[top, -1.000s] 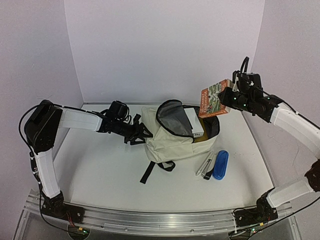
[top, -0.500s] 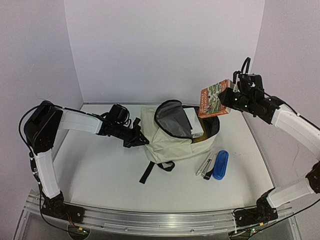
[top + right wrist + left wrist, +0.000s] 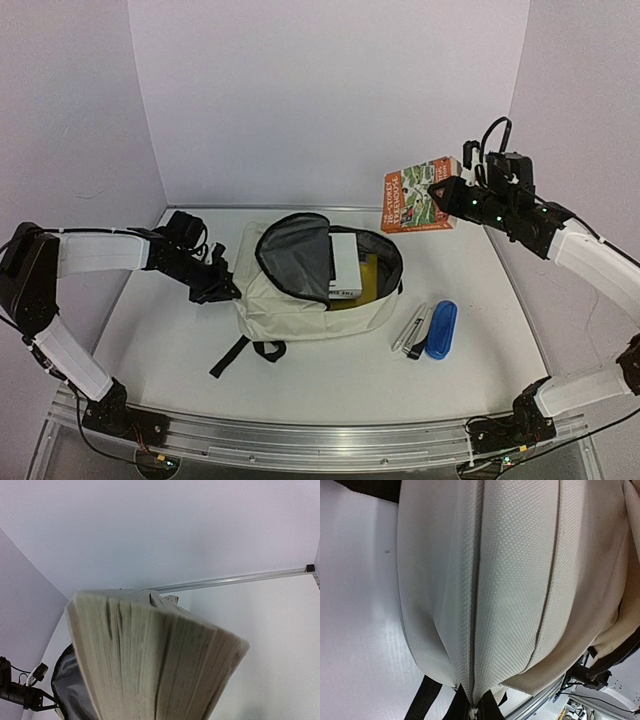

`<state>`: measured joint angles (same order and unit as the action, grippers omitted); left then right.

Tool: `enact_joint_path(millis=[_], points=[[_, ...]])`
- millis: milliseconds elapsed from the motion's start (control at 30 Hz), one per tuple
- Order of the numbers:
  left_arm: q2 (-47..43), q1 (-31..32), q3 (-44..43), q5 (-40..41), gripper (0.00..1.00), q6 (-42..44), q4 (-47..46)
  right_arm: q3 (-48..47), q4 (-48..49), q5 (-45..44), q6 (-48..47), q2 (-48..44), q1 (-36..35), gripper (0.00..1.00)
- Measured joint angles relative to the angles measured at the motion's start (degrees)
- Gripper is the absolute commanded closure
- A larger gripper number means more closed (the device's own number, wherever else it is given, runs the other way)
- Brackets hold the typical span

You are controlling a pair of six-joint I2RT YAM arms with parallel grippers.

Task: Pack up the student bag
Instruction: Move the student bag to the center of the board.

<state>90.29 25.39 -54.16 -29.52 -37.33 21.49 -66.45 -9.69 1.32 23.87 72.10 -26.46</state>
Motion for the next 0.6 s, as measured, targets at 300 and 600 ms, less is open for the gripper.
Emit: enact_joint_path(millis=[300, 600], points=[[-5.4, -3.1, -1.2, 8.2, 0.34, 4.0, 11.9, 0.3, 1.3, 4.1, 1.2, 0.0, 0.0, 1.0], [-12.1, -3.2, -12.9, 8.5, 0.16, 5.3, 12.8, 2.7, 4.1, 6.5, 5.0, 0.3, 0.0, 1.0]])
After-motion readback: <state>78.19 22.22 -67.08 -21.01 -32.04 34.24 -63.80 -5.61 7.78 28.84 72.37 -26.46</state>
